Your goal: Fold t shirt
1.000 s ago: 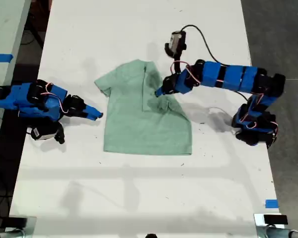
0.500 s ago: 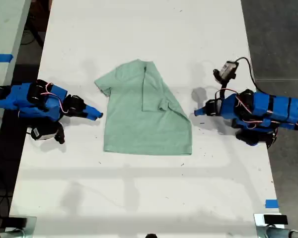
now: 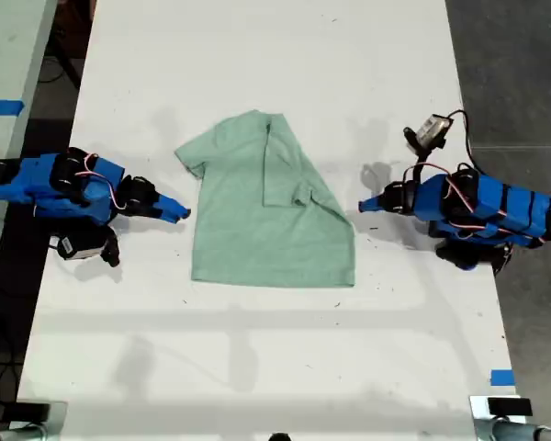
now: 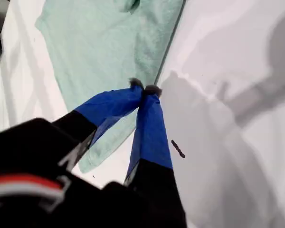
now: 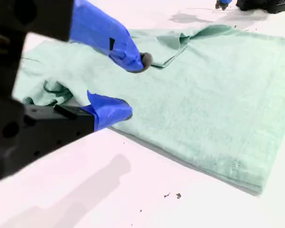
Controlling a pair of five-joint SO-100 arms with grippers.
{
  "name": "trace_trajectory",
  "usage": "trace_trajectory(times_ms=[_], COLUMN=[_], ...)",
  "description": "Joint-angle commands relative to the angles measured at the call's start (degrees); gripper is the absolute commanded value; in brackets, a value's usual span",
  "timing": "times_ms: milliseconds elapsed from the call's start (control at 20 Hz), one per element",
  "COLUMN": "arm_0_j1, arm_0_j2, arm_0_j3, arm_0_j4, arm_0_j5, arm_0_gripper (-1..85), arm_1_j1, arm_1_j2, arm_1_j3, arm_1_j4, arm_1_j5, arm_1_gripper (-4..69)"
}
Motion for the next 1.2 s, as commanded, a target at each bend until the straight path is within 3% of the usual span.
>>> trace_trajectory(times_ms=[0, 1150], arm_0_j1=[-0.3, -0.3], arm_0_j2=[0.4, 0.4], arm_0_j3=[0.6, 0.6], arm_0_j4=[-0.4, -0.4], arm_0_j5=[0.3, 0.3], arm_0_gripper=[12.2, 12.2], arm_1_j1=[-0.6, -0.3], arm_1_j2=[1.0, 1.0], arm_1_j3=[3.4, 3.4], arm_1_j4=[0.0, 0.4], arm_1_j5=[0.6, 1.4], arm_1_gripper=[1.3, 1.3])
